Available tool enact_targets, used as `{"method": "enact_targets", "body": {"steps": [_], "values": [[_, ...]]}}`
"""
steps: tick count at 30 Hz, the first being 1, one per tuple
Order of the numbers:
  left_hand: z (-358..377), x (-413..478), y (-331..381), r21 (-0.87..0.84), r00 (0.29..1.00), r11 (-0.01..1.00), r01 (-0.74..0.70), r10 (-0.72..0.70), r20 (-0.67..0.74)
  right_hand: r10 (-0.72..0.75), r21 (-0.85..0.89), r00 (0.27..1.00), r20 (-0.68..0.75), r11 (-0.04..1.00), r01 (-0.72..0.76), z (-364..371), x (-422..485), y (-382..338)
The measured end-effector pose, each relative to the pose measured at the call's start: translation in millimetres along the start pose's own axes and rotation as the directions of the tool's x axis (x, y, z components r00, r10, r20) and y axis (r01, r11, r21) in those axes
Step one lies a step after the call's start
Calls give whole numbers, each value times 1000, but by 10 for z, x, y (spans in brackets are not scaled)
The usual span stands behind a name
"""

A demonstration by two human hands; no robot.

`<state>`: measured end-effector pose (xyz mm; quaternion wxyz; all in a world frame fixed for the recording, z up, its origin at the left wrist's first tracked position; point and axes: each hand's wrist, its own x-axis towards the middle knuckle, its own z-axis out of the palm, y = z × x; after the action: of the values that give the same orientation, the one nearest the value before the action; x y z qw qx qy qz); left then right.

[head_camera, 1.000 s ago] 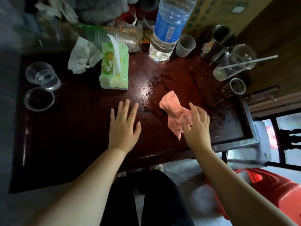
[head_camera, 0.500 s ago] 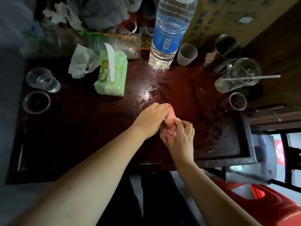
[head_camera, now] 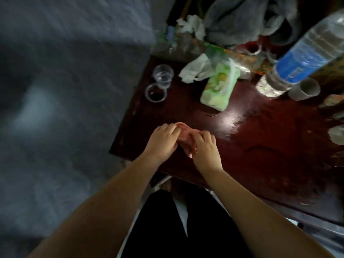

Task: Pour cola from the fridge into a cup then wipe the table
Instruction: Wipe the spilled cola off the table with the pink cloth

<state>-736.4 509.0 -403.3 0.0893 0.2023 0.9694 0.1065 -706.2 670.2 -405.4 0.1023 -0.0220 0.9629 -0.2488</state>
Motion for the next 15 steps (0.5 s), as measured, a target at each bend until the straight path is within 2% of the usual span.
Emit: {"method": "enact_targets", "body": {"steps": [4,9,13,15], "values": [[-103,-503,-617,5,989,991,134,-134,-67,-153,-26,980,130,987,157,294,146,-623],[-106,-777,-988,30,972,982,185,-179,-150,-174,-29,972,160,983,181,528,181,-1019],[-128,-762,-991,-47,970,974,223,-226,-84,-149,-26,978,147,988,155,526,148,-1016],[-163,-752,-971,-27,975,975,222,-223,-23,-150,-2,973,176,988,153,465,118,-1007]]}}
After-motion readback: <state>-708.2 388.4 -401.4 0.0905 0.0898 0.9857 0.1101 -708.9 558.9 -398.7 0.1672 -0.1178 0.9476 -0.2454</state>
